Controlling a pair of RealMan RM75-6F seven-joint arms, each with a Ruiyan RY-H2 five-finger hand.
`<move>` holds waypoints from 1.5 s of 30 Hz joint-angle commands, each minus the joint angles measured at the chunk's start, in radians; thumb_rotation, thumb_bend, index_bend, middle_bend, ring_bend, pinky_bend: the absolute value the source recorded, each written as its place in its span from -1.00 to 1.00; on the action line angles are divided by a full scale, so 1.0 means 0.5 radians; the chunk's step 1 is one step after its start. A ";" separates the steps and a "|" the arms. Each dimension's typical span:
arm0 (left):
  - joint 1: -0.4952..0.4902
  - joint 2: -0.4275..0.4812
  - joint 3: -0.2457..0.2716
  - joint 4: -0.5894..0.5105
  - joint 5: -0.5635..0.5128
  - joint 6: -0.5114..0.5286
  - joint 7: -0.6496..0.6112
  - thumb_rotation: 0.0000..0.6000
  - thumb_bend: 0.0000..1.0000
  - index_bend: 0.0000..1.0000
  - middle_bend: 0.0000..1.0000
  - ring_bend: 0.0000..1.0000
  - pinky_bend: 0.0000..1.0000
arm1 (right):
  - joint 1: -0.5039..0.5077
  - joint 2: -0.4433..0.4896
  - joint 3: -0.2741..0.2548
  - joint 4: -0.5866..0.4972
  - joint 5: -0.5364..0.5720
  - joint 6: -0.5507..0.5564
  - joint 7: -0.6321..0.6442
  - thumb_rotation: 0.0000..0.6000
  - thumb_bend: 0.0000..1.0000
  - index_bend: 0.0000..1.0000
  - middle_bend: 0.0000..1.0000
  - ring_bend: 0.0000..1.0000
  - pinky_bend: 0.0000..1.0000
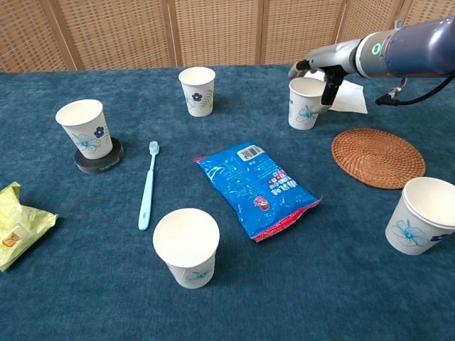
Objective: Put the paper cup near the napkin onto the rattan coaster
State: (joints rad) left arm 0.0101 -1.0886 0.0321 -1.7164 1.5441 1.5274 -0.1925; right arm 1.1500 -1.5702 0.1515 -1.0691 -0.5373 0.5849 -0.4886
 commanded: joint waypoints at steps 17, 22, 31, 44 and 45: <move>-0.012 -0.042 -0.006 0.061 -0.002 -0.023 0.061 0.96 0.00 -0.97 -1.00 -1.00 -1.00 | -0.029 -0.068 0.004 0.002 -0.060 0.165 -0.013 1.00 -0.22 -0.42 -0.46 -0.38 0.14; -0.015 -0.047 -0.008 0.074 -0.004 -0.030 0.041 0.95 0.00 -0.97 -1.00 -1.00 -1.00 | -0.032 -0.077 -0.005 -0.007 -0.043 0.173 -0.047 1.00 -0.22 -0.31 -0.38 -0.37 0.18; -0.039 -0.051 -0.022 0.088 -0.001 -0.052 0.021 0.95 0.00 -0.97 -1.00 -1.00 -1.00 | -0.079 0.077 0.021 -0.227 -0.014 0.239 -0.040 1.00 -0.22 -0.31 -0.38 -0.37 0.18; -0.101 -0.072 -0.030 0.118 0.038 -0.109 -0.041 0.97 0.00 -0.97 -1.00 -1.00 -1.00 | -0.281 0.564 -0.040 -0.909 0.028 0.544 -0.044 1.00 -0.22 -0.32 -0.40 -0.38 0.18; -0.103 -0.072 -0.029 0.120 0.039 -0.112 -0.049 0.96 0.00 -0.97 -1.00 -1.00 -1.00 | -0.298 0.592 -0.052 -0.947 0.022 0.573 -0.050 1.00 -0.22 -0.32 -0.40 -0.37 0.18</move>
State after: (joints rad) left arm -0.0404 -1.1246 0.0173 -1.6574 1.5627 1.4726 -0.2153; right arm 1.0262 -1.3105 0.1421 -1.5023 -0.5249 0.8360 -0.5053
